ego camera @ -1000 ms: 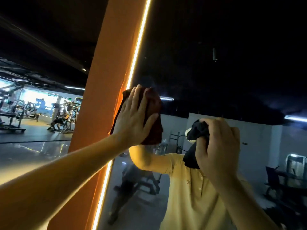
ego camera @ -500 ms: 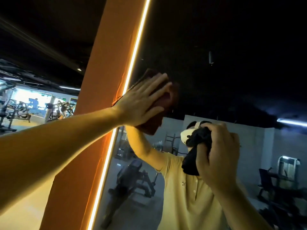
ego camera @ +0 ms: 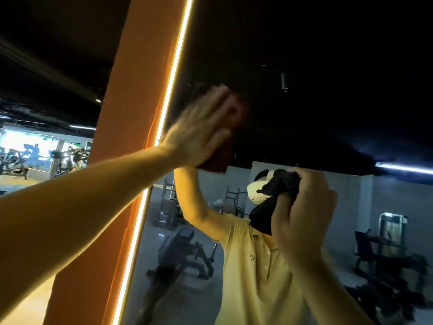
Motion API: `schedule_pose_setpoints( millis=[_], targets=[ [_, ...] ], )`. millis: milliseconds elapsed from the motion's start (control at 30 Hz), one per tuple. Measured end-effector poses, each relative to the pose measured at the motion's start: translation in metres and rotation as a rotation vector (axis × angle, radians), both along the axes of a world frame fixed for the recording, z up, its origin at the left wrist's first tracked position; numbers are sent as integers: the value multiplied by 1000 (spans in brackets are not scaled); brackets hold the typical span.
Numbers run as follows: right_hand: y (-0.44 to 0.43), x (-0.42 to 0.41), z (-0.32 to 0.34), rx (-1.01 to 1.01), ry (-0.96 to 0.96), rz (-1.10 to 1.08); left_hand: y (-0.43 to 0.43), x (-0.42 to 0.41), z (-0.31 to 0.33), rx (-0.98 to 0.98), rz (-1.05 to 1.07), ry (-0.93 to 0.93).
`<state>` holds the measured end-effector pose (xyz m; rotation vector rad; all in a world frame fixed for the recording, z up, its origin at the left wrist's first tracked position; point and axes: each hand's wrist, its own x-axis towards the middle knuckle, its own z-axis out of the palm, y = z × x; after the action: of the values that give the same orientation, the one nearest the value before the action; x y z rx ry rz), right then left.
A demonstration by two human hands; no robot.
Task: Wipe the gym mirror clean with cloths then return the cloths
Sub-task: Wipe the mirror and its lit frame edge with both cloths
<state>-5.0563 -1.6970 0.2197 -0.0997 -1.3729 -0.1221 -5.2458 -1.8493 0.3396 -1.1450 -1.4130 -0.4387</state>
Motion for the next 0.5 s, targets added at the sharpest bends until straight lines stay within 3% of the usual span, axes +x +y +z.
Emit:
schedule_pose_setpoints(
  millis=[67,133,200,267,367,433,500],
  targets=[
    [0,0,0,11,5,-23,3,7,-7,243,-66,-239],
    [0,1,-1,16,-1,-26,27,27,-38,370,-93,-339],
    [1,1,-1,26,2,-20,48,45,-81,268,-131,-230],
    [3,1,-2,27,-8,-12,55,51,-125,40,-119,-21],
    [5,1,-4,45,-3,-32,30,20,-132,-210,-16,230],
    [5,0,-5,64,-2,-52,2,-9,-104,-168,36,165],
    [5,-2,-3,64,-10,-58,-26,-30,-76,-2,61,-23]
  ],
)
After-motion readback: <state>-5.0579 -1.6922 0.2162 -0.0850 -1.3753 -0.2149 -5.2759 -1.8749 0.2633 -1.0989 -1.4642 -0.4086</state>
